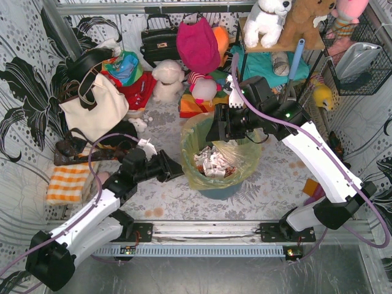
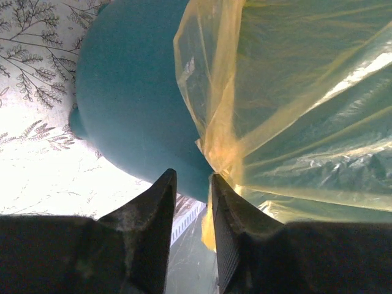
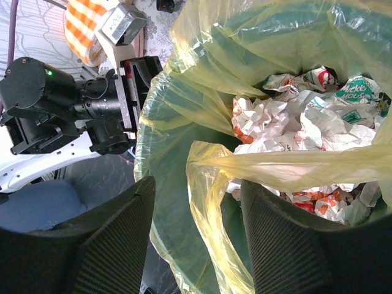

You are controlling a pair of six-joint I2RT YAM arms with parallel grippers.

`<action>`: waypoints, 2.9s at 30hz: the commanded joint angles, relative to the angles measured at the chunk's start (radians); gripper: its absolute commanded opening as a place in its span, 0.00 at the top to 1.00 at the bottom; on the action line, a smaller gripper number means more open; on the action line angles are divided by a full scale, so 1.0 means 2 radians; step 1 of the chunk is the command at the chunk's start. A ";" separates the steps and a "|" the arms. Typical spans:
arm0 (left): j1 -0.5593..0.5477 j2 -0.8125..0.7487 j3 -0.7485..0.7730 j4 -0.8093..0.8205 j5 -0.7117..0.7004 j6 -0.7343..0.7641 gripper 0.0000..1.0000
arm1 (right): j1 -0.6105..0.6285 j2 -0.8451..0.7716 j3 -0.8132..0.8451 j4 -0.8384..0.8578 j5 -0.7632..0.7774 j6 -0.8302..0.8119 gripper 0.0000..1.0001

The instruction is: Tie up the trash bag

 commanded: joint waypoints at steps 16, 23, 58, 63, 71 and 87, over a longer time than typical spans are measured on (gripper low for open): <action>-0.002 -0.012 -0.019 0.082 0.029 -0.028 0.46 | 0.004 -0.015 -0.021 0.017 -0.010 0.013 0.42; -0.002 -0.025 -0.039 0.168 0.048 -0.068 0.65 | 0.004 -0.017 -0.027 0.021 -0.011 0.014 0.42; -0.002 -0.141 0.100 -0.086 -0.102 0.035 0.89 | 0.004 -0.014 -0.018 0.018 -0.006 0.012 0.49; -0.002 -0.201 0.004 -0.041 -0.084 -0.072 0.68 | 0.004 -0.012 -0.014 0.017 -0.007 0.012 0.49; -0.002 -0.273 -0.154 0.181 -0.032 -0.109 0.48 | 0.004 -0.010 -0.015 0.018 -0.006 0.011 0.49; -0.006 -0.094 -0.224 0.448 0.038 -0.074 0.53 | 0.004 -0.010 -0.017 0.021 -0.001 0.014 0.48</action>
